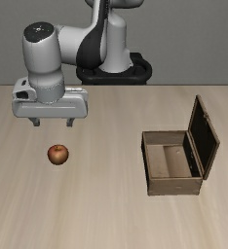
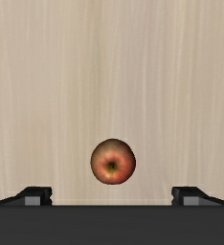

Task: Pick up the apple and place it in the box

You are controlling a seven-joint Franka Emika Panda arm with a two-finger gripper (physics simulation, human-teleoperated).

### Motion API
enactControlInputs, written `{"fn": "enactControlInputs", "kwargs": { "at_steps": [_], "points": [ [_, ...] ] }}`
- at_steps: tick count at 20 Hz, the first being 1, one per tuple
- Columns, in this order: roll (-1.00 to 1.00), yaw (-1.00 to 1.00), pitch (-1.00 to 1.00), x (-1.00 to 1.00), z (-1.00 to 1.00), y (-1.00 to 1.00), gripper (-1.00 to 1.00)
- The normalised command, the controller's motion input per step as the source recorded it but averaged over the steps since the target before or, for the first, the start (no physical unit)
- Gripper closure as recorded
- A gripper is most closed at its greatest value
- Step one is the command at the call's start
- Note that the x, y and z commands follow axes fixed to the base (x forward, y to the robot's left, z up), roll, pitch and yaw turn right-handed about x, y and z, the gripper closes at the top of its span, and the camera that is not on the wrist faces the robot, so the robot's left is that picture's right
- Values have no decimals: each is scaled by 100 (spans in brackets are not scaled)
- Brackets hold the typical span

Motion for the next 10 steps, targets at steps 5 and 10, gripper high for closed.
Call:
{"fn": "enactControlInputs", "kwargs": {
  "at_steps": [5, 10],
  "points": [
    [0, 0, 0, 0, -100, 0, -100],
    [0, 0, 0, 0, -100, 0, -100]
  ]
}}
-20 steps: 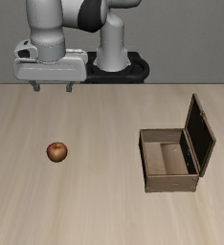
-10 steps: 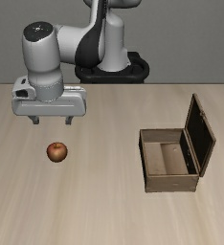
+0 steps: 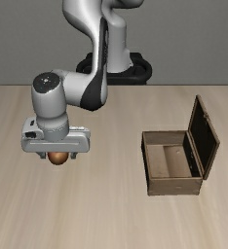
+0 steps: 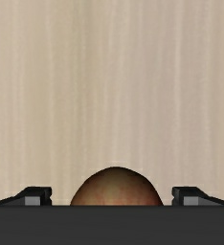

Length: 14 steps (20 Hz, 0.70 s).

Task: Pick up the apple and place it in the box

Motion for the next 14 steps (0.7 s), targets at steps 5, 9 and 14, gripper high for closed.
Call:
{"fn": "enactControlInputs", "kwargs": {
  "at_steps": [5, 9, 14],
  "points": [
    [0, 0, 0, 0, -40, 0, 100],
    [0, 0, 0, 0, 50, 0, 100],
    [0, 0, 0, 0, 100, 0, 100]
  ]
}}
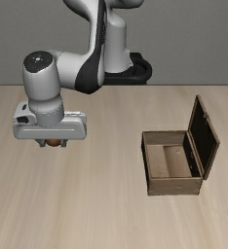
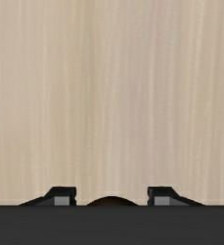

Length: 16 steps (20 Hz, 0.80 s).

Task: Pick up the apple and place it in the box

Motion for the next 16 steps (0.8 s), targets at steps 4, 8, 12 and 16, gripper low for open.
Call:
{"fn": "enactControlInputs", "kwargs": {
  "at_steps": [4, 8, 12, 16],
  "points": [
    [0, 0, 0, 0, 100, 0, 100],
    [0, 0, 0, 0, 100, 0, 100],
    [0, 0, 0, 0, 25, 75, 100],
    [0, 0, 0, 0, 0, 100, 100]
  ]
}}
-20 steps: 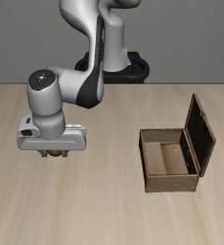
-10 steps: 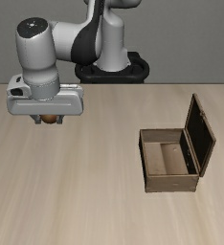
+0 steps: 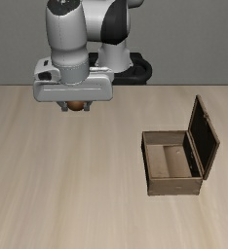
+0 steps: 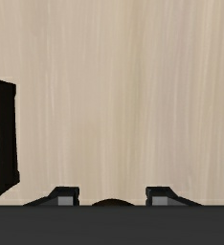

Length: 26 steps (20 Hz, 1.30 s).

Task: Pick up the apple and place it in the box

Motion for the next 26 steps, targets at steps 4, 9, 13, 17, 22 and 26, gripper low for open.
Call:
{"fn": "enactControlInputs", "kwargs": {
  "at_steps": [4, 9, 13, 17, 22, 26],
  "points": [
    [0, 0, 0, 0, 0, 100, 100],
    [0, 0, 0, 0, 0, 100, 100],
    [0, 0, 0, 0, 0, 100, 100],
    [0, 0, 0, 0, 0, 100, 100],
    [0, 0, 0, 40, 0, 60, 100],
    [0, 0, 0, 75, 0, 0, -100]
  ]
}}
